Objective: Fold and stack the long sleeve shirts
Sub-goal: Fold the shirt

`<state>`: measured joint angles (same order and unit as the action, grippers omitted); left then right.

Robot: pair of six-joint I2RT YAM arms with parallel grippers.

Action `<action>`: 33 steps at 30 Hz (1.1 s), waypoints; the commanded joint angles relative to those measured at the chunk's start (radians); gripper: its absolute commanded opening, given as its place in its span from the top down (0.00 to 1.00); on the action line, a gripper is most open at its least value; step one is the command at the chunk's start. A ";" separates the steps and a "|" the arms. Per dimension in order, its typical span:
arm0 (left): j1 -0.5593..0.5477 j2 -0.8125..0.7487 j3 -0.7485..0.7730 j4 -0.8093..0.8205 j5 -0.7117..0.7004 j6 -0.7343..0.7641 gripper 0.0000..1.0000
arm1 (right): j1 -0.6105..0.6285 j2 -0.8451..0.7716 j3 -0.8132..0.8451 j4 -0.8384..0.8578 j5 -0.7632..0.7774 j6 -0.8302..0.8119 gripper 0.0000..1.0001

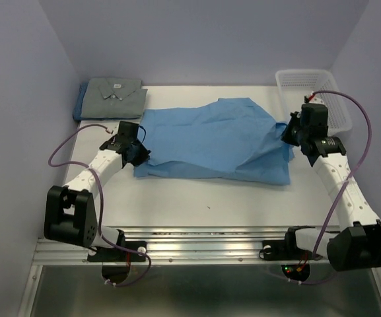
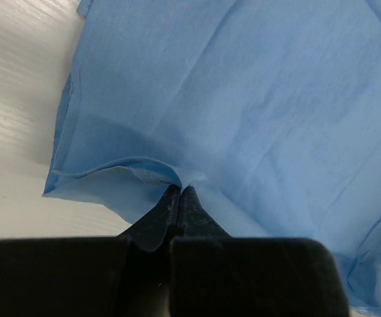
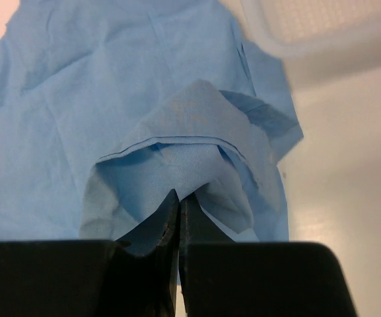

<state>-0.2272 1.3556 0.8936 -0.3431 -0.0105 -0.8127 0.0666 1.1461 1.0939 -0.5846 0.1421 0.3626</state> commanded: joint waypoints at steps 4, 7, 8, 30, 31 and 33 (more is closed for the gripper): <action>0.008 0.131 0.123 -0.027 -0.042 0.010 1.00 | -0.001 0.115 0.149 0.313 -0.177 -0.254 0.99; 0.011 0.169 0.162 -0.037 -0.049 0.007 1.00 | -0.001 0.182 0.199 0.357 -0.266 -0.301 0.99; 0.011 0.186 0.171 -0.046 -0.060 0.001 1.00 | -0.001 0.196 0.205 0.383 -0.274 -0.324 0.99; 0.017 0.273 0.235 -0.120 -0.230 -0.106 0.18 | 0.110 0.598 0.340 0.516 -0.115 -0.481 0.99; 0.017 0.278 0.258 -0.126 -0.238 -0.106 0.09 | 0.119 0.613 0.360 0.519 -0.118 -0.481 0.99; 0.017 0.286 0.278 -0.132 -0.243 -0.105 0.01 | 0.130 0.650 0.374 0.537 -0.133 -0.505 0.99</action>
<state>-0.2176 1.6379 1.1004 -0.4675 -0.1947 -0.9157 0.1799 1.7618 1.3972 -0.1566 -0.0223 -0.1051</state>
